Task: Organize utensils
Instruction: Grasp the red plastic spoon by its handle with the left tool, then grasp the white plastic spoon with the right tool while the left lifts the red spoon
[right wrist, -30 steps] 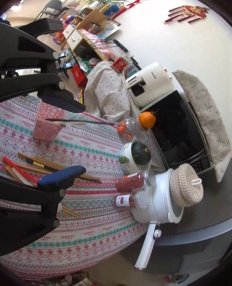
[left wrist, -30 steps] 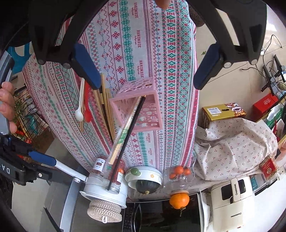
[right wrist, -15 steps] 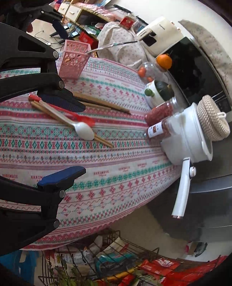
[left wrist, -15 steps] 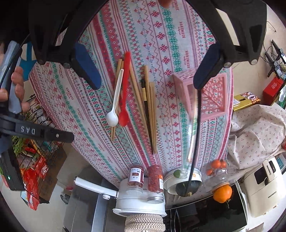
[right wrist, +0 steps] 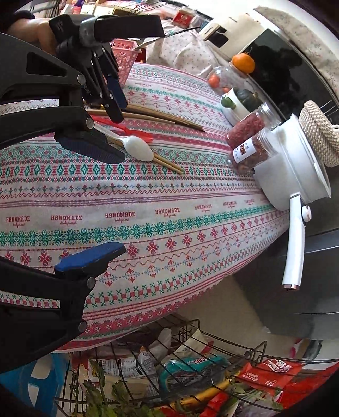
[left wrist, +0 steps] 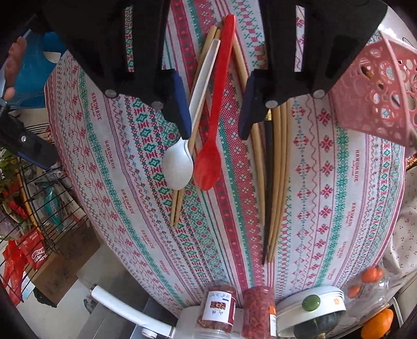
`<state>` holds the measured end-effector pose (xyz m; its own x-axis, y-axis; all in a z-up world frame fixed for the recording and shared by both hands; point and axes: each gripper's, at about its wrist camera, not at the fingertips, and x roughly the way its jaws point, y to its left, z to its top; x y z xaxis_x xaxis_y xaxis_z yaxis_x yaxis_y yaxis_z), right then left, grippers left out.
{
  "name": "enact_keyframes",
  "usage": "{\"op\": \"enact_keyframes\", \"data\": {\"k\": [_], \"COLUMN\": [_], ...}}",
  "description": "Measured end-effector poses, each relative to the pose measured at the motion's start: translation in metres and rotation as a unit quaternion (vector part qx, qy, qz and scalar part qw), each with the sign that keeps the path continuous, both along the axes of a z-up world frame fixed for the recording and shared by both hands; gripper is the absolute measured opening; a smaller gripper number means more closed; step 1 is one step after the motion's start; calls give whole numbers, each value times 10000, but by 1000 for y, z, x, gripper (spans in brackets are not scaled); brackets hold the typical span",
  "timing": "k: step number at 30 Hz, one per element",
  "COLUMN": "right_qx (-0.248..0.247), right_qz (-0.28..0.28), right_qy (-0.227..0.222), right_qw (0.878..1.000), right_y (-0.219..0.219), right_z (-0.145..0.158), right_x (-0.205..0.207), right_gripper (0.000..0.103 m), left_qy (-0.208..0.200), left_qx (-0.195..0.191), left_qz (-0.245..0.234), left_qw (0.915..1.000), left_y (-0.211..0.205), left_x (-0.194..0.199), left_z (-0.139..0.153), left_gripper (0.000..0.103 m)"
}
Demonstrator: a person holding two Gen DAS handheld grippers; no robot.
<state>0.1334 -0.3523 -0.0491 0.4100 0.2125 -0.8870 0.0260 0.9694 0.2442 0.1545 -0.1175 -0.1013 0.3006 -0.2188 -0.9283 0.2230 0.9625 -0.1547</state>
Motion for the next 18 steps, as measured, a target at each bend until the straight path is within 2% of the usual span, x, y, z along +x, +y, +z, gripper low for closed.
{"op": "enact_keyframes", "data": {"k": [5, 9, 13, 18], "right_qx": [-6, -42, -105, -175], "right_qz": [83, 141, 158, 153], "right_qy": [44, 91, 141, 193], "right_qw": [10000, 9999, 9997, 9995], "right_y": [1, 2, 5, 14], "right_z": [-3, -6, -10, -14], "right_x": [4, 5, 6, 9], "right_gripper": [65, 65, 65, 65], "left_qy": [158, 186, 5, -518], "left_qx": [184, 304, 244, -44], "left_qz": [-136, -182, -140, -88], "left_qw": [9996, 9992, 9996, 9986], "left_y": [-7, -11, -7, 7], "left_x": [7, 9, 4, -16], "left_z": [-13, -18, -9, 27], "left_gripper": [28, 11, 10, 10]}}
